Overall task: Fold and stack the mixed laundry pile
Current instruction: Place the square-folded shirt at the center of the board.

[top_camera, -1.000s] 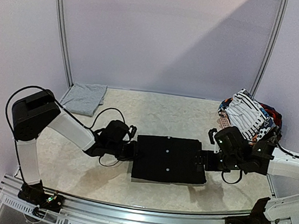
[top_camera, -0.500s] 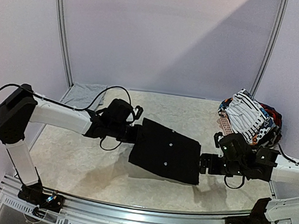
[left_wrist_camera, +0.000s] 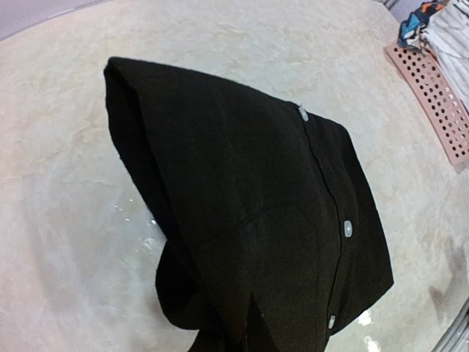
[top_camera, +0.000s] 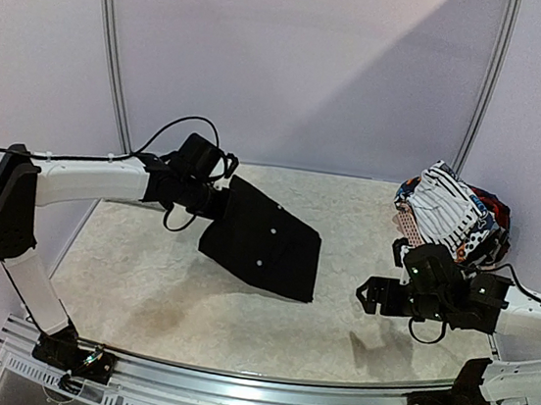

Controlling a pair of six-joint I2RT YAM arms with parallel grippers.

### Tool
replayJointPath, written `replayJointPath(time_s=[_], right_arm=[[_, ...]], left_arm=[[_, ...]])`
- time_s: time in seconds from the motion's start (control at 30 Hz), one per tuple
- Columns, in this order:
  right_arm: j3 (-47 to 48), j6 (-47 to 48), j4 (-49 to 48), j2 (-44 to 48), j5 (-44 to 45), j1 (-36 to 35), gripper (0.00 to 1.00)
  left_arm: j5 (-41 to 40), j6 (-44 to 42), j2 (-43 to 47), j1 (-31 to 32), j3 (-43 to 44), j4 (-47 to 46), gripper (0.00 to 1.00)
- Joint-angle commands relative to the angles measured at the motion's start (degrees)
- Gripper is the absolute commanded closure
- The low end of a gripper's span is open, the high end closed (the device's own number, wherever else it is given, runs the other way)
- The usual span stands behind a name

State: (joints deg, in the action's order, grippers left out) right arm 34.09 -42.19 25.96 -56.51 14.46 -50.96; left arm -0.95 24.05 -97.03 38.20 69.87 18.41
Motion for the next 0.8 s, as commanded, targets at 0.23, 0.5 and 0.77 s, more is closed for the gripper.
replayJointPath(time_s=[0.23, 0.5, 0.77], right_arm=[[-1.5, 2.2, -0.6, 2.8, -0.2, 0.1, 0.07], [-2.4, 2.6, -0.1, 5.1, -0.5, 0.0, 0.07], [-3.5, 2.6, 0.1, 7.3, -0.8, 0.0, 0.07]], left_arm=[[-7.3, -13.4, -2.7, -7.6, 13.2, 14.4, 1.0], [-16.3, -22.9, -8.2, -12.0, 24.5, 22.0, 1.0], [-14.4, -31.6, -11.6, -17.5, 32.5, 26.7, 1.0]])
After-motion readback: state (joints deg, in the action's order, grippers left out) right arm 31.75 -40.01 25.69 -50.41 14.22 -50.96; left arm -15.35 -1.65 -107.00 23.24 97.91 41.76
